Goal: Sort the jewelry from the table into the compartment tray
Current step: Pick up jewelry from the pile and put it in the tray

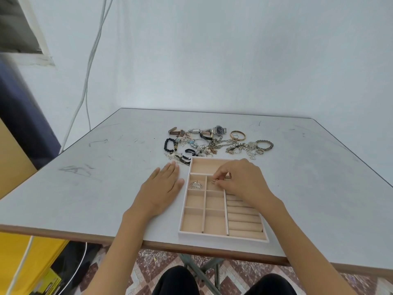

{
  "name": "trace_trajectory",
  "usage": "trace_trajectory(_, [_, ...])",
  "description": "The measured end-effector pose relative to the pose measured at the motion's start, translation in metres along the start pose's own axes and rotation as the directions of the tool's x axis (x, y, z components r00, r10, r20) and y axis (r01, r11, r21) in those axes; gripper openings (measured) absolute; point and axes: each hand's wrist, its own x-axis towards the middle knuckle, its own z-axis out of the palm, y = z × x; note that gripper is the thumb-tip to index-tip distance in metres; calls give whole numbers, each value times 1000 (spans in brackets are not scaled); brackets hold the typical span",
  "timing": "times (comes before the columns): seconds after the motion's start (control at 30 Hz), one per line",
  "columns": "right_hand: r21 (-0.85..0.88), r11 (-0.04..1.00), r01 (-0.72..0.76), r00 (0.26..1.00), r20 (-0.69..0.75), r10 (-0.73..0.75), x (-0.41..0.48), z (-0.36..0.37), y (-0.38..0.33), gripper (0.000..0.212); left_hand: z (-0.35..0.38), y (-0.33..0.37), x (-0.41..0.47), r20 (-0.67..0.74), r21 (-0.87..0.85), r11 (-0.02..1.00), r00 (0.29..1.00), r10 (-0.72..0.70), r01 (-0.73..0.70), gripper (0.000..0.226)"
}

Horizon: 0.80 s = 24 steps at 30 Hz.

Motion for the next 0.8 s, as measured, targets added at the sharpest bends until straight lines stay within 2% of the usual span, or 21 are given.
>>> trace_trajectory(0.13, [-226,972,64,997,-27,-72,-2,1,-12,16,0,0,1,-11,-8,1000,1000,1,-1,56])
trace_trajectory(0.23, [-296,949,110,993,-3,-116,-2,2,-17,18,0,0,1,-14,-15,1000,1000,1,-1,57])
trace_trajectory(0.6, [-377,911,166,978,181,-103,6,1,-22,24,-3,2,0,-27,-32,999,1000,1,-2,56])
trace_trajectory(0.8, [-350,925,147,978,191,-84,8,2,-23,25,-2,2,0,-14,-31,1000,1000,-5,4,56])
